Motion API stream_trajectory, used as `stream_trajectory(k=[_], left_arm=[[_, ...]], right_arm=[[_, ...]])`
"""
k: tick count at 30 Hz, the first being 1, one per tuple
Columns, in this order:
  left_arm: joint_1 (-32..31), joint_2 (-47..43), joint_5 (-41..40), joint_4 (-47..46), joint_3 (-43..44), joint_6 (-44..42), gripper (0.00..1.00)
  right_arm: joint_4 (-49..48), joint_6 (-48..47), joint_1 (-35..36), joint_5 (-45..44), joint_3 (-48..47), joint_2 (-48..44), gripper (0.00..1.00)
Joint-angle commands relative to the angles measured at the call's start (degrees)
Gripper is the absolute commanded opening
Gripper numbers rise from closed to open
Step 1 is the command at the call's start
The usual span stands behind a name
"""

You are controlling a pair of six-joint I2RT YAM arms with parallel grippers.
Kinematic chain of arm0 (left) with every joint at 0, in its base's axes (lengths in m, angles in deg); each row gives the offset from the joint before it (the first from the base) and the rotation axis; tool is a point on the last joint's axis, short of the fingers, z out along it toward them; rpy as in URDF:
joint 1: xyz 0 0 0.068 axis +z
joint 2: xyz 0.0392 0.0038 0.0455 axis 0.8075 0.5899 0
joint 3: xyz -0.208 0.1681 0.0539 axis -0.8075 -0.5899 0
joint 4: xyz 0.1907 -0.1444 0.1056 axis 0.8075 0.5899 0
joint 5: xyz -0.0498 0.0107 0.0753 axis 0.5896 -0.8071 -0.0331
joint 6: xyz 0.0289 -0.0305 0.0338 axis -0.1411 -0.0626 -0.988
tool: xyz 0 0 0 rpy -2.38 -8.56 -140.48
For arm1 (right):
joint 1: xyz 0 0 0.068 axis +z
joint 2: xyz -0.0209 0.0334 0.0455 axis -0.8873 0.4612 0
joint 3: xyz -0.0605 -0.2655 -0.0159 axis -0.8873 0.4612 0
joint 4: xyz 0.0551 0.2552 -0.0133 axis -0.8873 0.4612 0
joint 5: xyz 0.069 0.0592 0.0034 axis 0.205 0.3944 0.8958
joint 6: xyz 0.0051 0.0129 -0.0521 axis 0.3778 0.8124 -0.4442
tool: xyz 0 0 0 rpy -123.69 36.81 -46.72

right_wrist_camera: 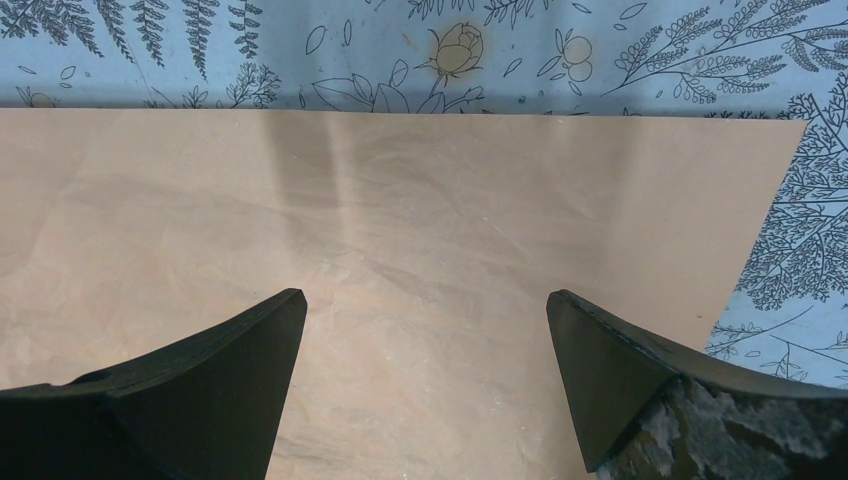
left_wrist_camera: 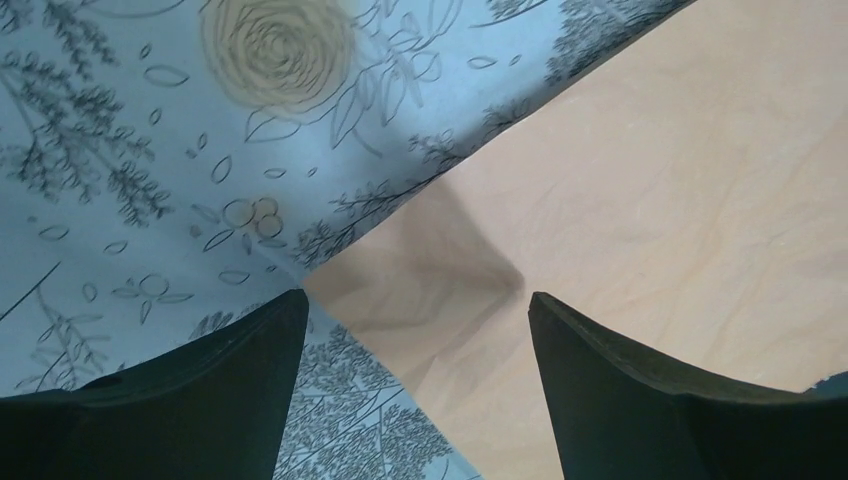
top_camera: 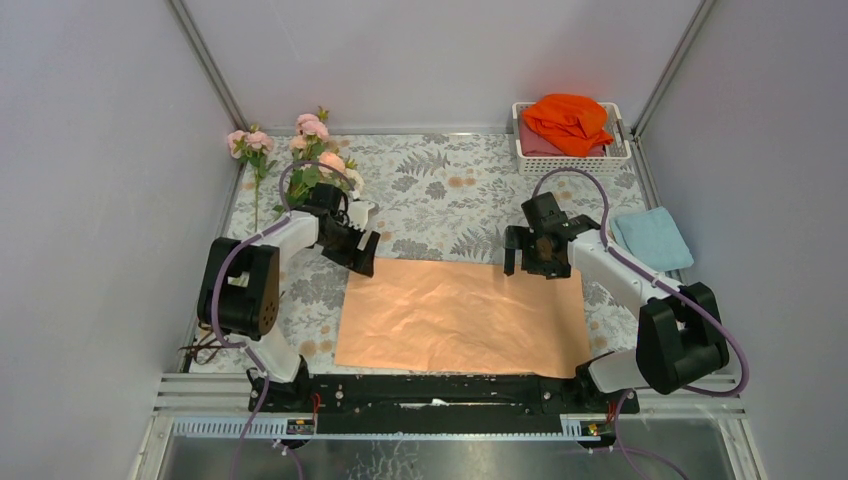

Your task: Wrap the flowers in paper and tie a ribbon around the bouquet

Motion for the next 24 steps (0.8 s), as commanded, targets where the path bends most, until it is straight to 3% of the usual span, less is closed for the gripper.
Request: stream_trajectory(k=[1, 5, 8, 9, 14, 19, 24], left_arm=[[-0.4, 1.9, 7.8, -0.5, 0.1, -0.6, 0.86], [-0.4, 0.5, 12.0, 0.1, 0.0, -1.9, 0.70], [-0.4, 0.2, 15.0, 2.7, 1.4, -3.7, 0.22], [-0.4, 0.1, 15.9, 4.4, 2.5, -5.0, 0.15], [1.3, -0.6, 12.3, 11.0, 14.7, -2.7, 0.00], [4.4, 4.0, 4.0, 16.8, 40.3, 4.9, 0.00], [4.9, 4.7, -12.4, 16.1, 64.2, 6.2, 0.00]], right_arm=[[-1.8, -0.1, 0.1, 0.5, 0.5, -0.5, 1.00], [-2.0, -0.4, 0.1, 0.3, 0.1, 0.2, 1.00], [-2.1, -0.6, 0.1, 0.4, -0.7, 0.9, 1.00], [-2.2, -0.6, 0.1, 0.4, -0.9, 1.0, 1.00], [-2.0, -1.0, 0.1, 0.6, -2.1, 1.0, 1.00], [-1.0, -1.8, 0.1, -1.2, -5.6, 0.2, 1.00], [-2.0, -2.4, 0.1, -2.8, -8.2, -4.0, 1.00]])
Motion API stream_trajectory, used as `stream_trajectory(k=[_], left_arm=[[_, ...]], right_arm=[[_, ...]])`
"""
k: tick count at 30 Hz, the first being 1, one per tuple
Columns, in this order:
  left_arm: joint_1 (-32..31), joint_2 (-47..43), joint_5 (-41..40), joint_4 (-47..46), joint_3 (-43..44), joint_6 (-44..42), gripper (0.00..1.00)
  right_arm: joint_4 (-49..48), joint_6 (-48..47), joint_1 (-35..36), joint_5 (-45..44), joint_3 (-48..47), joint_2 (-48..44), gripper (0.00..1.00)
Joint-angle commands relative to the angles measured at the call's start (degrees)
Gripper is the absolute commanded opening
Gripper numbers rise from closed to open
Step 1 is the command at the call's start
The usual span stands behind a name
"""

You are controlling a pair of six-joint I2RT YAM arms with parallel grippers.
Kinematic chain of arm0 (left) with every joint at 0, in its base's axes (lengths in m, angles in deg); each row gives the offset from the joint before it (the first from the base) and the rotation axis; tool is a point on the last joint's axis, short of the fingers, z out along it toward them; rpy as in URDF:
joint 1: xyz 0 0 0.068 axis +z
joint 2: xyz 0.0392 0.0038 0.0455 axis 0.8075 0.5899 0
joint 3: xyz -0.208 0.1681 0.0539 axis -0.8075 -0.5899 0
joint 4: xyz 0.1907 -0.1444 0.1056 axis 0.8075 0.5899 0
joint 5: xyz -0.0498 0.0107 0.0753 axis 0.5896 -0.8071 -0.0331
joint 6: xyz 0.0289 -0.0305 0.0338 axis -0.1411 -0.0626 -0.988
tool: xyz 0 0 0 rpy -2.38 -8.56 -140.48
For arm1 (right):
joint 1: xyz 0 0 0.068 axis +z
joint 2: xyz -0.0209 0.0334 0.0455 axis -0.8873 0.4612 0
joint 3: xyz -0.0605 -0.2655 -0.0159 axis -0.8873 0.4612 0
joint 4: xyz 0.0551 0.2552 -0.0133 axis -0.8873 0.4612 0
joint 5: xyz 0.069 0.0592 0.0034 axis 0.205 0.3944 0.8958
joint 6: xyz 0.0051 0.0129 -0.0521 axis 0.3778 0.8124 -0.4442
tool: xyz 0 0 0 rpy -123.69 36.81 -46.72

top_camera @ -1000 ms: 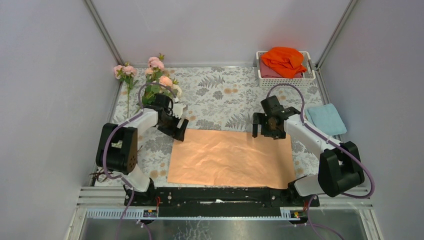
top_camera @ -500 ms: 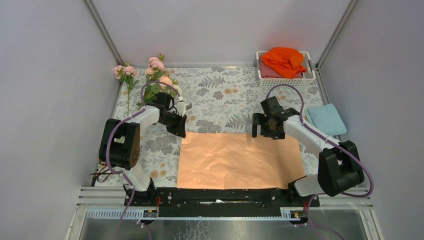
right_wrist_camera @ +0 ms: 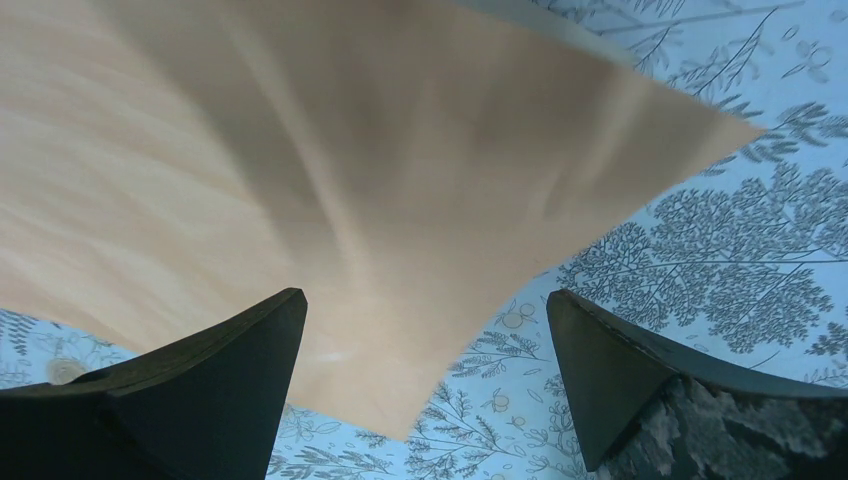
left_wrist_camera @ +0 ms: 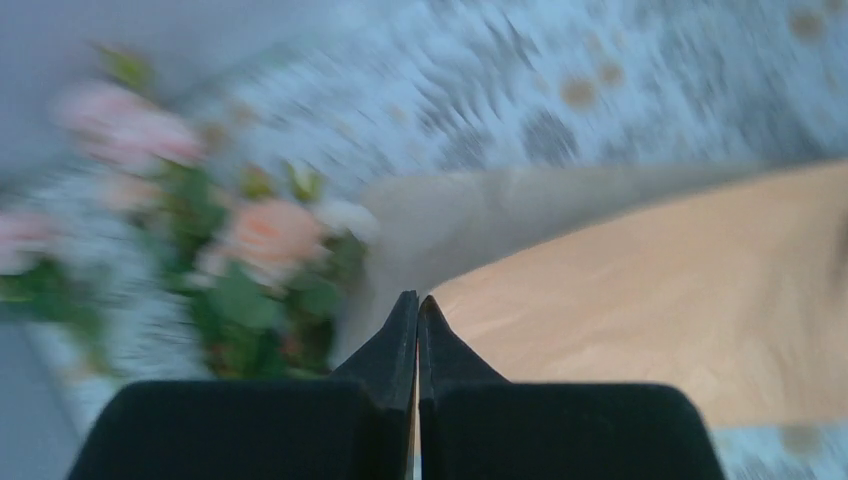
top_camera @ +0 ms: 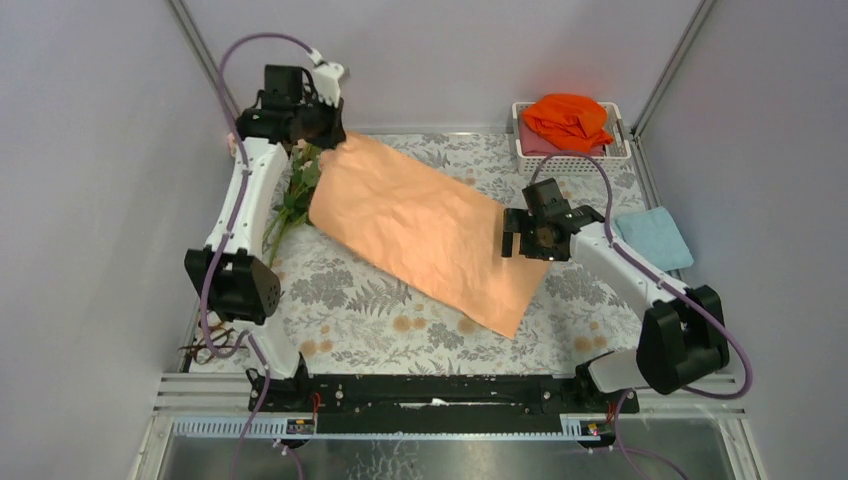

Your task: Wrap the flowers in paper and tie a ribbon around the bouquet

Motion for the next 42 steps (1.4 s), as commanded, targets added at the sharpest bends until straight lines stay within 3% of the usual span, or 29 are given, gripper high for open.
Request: stream_trajectory(k=[1, 4, 6, 11, 16, 17, 21, 26, 28, 31, 36, 42], left_arm=[[0.0, -0.7, -17.0, 0.9, 18.6, 3.1, 0.00], [-2.3, -3.9, -22.5, -1.7, 25.0, 1.4, 0.00], [-5.3, -8.3, -24.6, -4.3, 23.2, 0.1, 0.00], [-14.3, -23.7, -20.7, -11.4, -2.6, -1.3, 0.00], [-17.7, -27.9, -13.2, -4.7, -17.7, -4.7, 0.00], [-18.5, -28.3, -12.8, -3.0, -19.9, -6.1, 0.00], [-19.1, -29.7, -10.3, 0.9, -21.8, -9.8, 0.00], [-19.2, -29.7, -7.0, 2.2, -22.3, -10.8, 0.00], [-19.2, -29.9, -6.4, 2.4, -22.4, -10.9, 0.00], [-19.2, -30.3, -5.2, 3.9, -22.4, -11.7, 0.00], [-19.2, -30.7, -1.8, 5.5, -22.5, -13.5, 0.00], [-19.2, -30.5, 0.3, 6.9, -22.1, -15.2, 0.00]], right_arm=[[-0.9, -1.5, 0.1, -2.2, -4.1, -5.3, 1.00], [-0.9, -2.2, 0.1, -3.3, -5.8, -6.5, 1.00], [-0.6, -2.8, 0.1, -4.2, -7.1, -6.9, 1.00], [-0.1, -3.3, 0.1, -8.2, -9.3, -9.9, 1.00], [2.8, -6.1, 0.1, -8.6, -11.8, -15.7, 1.00], [3.7, -8.7, 0.1, -4.8, -12.9, -17.0, 1.00], [2.8, -25.7, 0.2, 27.6, -14.2, -22.7, 1.00], [-22.3, -35.2, 0.5, 45.9, -2.9, -27.3, 1.00], [-27.5, -42.6, 1.4, 49.4, -1.3, -24.1, 1.00], [-27.2, -54.4, 2.4, 53.0, -6.4, -15.1, 1.00], [-19.2, -66.0, 4.9, 62.0, -24.2, 1.5, 1.00], [-9.6, -73.9, 10.6, 63.3, -35.9, 15.9, 1.00]])
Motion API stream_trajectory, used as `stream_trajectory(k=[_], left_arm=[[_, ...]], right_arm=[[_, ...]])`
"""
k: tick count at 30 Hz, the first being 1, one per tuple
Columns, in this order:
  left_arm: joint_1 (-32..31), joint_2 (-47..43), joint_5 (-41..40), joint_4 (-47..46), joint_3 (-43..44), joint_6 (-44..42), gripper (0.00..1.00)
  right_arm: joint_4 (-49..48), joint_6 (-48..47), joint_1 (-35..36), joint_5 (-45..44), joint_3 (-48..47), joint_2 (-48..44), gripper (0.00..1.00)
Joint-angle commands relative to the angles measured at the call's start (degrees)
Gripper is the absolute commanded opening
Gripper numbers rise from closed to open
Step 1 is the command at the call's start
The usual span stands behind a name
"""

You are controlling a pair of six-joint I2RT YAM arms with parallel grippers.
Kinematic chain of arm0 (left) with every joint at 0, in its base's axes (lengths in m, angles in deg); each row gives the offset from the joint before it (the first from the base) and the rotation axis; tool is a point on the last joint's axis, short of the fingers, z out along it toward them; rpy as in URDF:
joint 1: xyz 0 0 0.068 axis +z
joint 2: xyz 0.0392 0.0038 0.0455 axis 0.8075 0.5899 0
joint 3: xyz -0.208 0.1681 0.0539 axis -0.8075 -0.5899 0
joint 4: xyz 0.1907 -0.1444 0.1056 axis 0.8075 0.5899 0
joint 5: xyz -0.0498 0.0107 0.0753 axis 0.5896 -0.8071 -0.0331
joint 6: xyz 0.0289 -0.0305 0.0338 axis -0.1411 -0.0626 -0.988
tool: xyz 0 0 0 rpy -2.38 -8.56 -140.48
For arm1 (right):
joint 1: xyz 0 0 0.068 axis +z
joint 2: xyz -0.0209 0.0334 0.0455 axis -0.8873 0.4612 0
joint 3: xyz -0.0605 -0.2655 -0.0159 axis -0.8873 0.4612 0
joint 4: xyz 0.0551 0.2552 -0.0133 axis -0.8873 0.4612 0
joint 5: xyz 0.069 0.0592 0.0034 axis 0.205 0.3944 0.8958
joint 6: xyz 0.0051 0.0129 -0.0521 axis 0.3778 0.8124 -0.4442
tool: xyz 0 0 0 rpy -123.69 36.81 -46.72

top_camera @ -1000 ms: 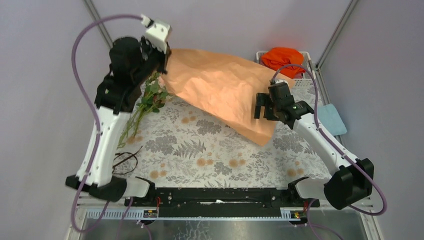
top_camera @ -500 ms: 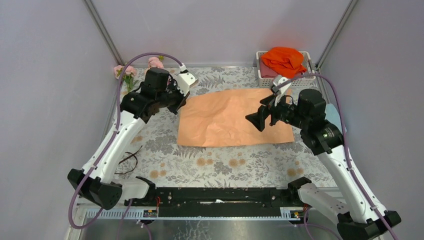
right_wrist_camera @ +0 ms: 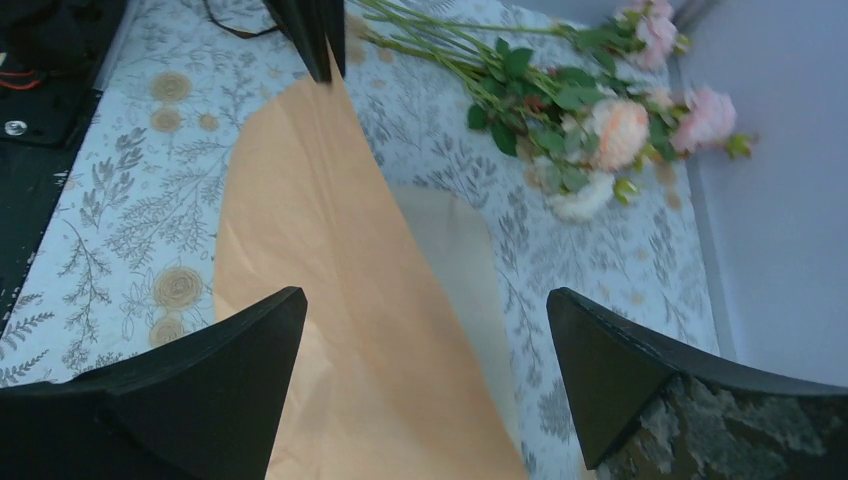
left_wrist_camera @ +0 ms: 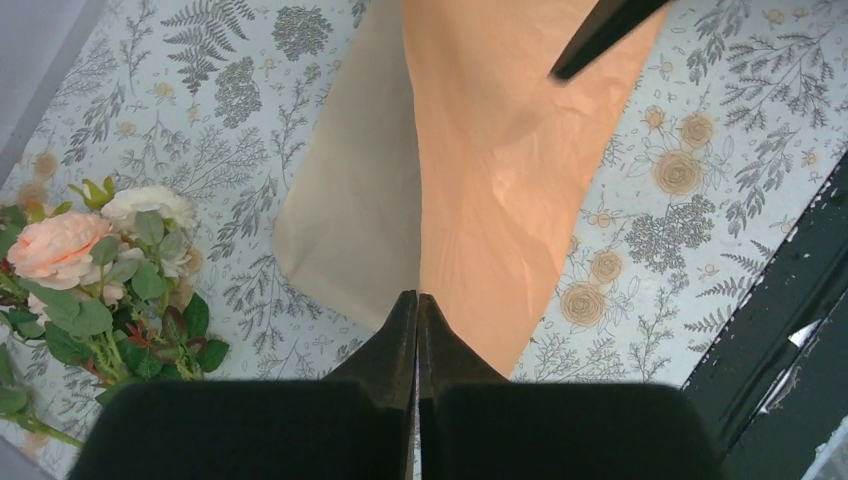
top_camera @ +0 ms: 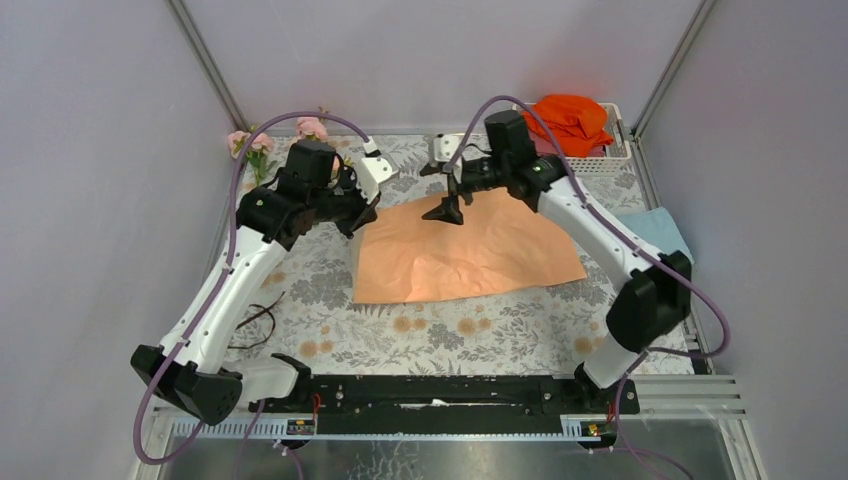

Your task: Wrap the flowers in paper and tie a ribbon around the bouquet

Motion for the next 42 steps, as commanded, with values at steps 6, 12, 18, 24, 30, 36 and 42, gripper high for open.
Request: stream_trajectory(k=[6, 12, 18, 24, 30, 36, 42], left_arm=[[-0.2, -0.3, 3.7, 2.6, 1.7, -2.9, 0.00], [-0.2, -0.9, 5.9, 4.7, 2.6, -2.6, 0.00], [1.0, -0.5, -1.4, 2.2, 2.9, 5.2, 0.73], [10.8, 5.4, -9.8, -5.7, -6.1, 12.9, 0.98], [11.0, 18.7, -9.5, -11.1, -13.8, 19.0, 0.99], [9.0, 25.2, -5.2, -14.1, -16.4, 18.8, 0.99], [1.8, 26.7, 4.6, -12.6, -19.6, 17.5, 0.99]], right_arm=[[13.5, -13.4, 7.9, 7.3, -12.8, 14.0, 1.00], [12.4, -11.9, 8.2, 6.0, -10.5, 13.0, 0.35], [0.6, -7.1, 9.1, 0.6, 7.5, -3.1, 0.00], [-9.6, -2.2, 18.3, -14.7, 29.2, -21.5, 0.00], [-18.0, 3.5, 29.3, -30.0, 43.3, -29.8, 0.00], [-14.6, 3.6, 34.5, -36.9, 45.6, -33.2, 0.00], [-16.1, 1.1, 35.3, -39.9, 47.3, -35.8, 0.00]])
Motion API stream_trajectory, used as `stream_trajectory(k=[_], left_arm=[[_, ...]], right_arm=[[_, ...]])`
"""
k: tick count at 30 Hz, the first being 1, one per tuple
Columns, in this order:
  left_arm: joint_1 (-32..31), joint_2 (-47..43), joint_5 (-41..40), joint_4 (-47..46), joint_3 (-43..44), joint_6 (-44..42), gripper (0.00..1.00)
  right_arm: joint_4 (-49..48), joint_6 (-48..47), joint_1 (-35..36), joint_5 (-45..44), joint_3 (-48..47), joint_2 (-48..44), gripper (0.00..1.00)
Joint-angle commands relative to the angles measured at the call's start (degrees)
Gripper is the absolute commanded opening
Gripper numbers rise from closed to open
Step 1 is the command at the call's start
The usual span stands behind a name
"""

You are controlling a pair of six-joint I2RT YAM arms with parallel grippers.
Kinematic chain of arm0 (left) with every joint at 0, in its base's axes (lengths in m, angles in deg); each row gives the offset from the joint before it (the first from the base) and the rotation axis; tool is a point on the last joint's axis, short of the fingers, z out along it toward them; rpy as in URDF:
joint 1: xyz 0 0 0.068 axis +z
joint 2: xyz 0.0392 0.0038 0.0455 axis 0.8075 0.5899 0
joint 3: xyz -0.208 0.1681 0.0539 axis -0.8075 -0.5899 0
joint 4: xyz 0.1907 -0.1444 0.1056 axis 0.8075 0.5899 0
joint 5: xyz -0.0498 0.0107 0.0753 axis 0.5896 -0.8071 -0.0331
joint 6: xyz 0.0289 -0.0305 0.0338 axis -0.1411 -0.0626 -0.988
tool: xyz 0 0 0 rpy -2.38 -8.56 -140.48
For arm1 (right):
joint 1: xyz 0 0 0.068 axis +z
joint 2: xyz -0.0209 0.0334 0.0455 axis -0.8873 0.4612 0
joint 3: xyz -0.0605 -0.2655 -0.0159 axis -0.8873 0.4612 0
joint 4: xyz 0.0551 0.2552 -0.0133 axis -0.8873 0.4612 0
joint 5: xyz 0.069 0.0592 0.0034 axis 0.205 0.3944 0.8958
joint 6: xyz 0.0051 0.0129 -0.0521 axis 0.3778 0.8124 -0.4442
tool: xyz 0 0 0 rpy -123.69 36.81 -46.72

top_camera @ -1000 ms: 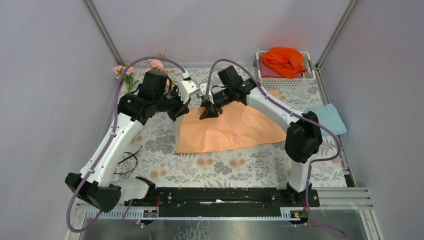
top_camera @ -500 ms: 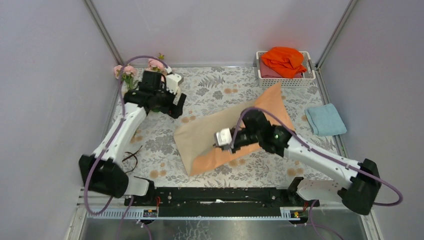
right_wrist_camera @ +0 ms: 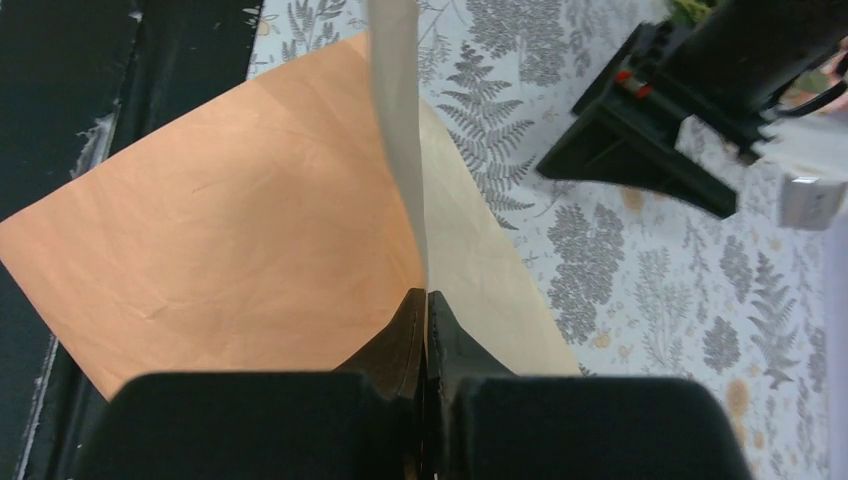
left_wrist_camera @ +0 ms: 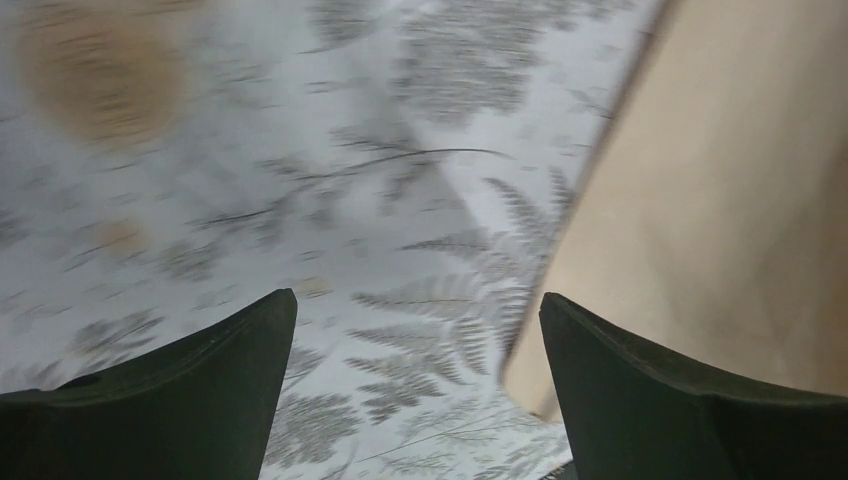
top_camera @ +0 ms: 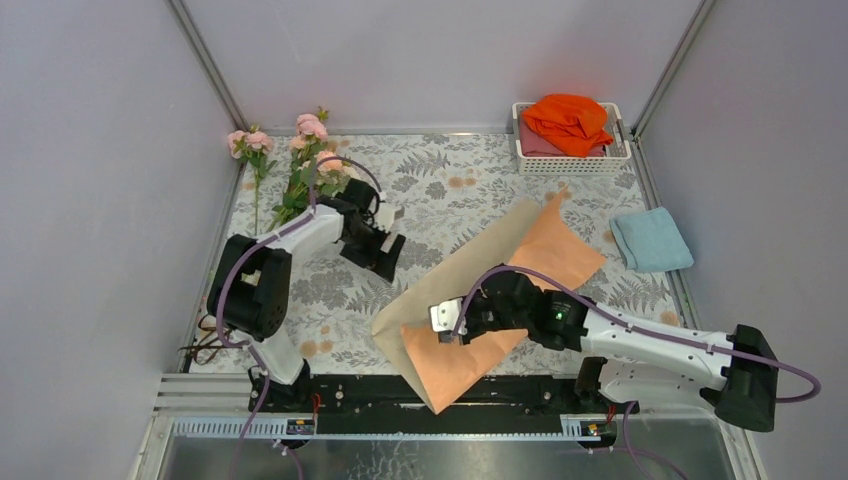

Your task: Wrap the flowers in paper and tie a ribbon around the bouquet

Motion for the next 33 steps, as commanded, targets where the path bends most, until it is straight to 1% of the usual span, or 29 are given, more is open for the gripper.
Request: stream_trajectory(k=[1, 5, 9, 14, 17, 20, 22, 26, 28, 30, 31, 33], left_arm=[[-5.0, 0.6, 10.0, -1.1, -1.5, 0.1, 0.99], [-8.9, 1.9, 13.3, -0.4, -1.4, 0.6, 0.99], [-11.1, 5.2, 15.5, 0.8, -0.5, 1.1, 0.99], [-11.3, 7.1, 15.3, 2.3, 1.5, -0.1, 0.99], [-11.2, 6.8, 15.6, 3.8, 4.1, -1.1, 0.99], [-10.8, 6.6, 13.9, 6.5, 7.7, -2.2, 0.99], [-8.2, 6.0, 12.9, 7.6, 11.0, -1.9, 0.99], [-0.2, 4.1, 12.9, 10.6, 17.9, -1.0, 0.99], [2.4, 0.5, 11.3, 10.7, 20.6, -3.9, 0.99], [5.2, -2.6, 11.9, 11.0, 23.9, -6.1, 0.99], [6.8, -3.9, 13.4, 12.2, 26.1, -8.2, 0.99], [9.7, -6.0, 17.8, 16.4, 30.4, -15.4, 0.98]], right_arm=[[-4.3, -1.7, 0.5, -4.9, 0.6, -3.5, 0.00], [-4.5, -4.3, 0.6, -7.8, -0.8, -4.6, 0.00], [-3.5, -7.0, 0.5, -9.3, -2.2, -4.7, 0.00], [-1.6, -9.4, 0.5, -12.0, -4.7, -4.6, 0.00], [-1.1, -11.3, 0.3, -13.6, -6.1, -5.1, 0.00], [0.8, -12.5, 0.1, -15.5, -8.4, -5.2, 0.00], [1.1, -13.7, 0.0, -18.0, -9.6, -5.9, 0.00], [-0.1, -14.8, -1.7, -20.6, -12.4, -6.4, 0.00], [-1.8, -14.5, -3.0, -21.7, -14.2, -5.6, 0.00], [-3.2, -14.0, -4.7, -22.0, -16.7, -4.3, 0.00], [-3.9, -13.5, -5.7, -21.8, -18.2, -3.4, 0.00], [-4.9, -12.2, -7.4, -21.7, -22.0, -1.3, 0.00]])
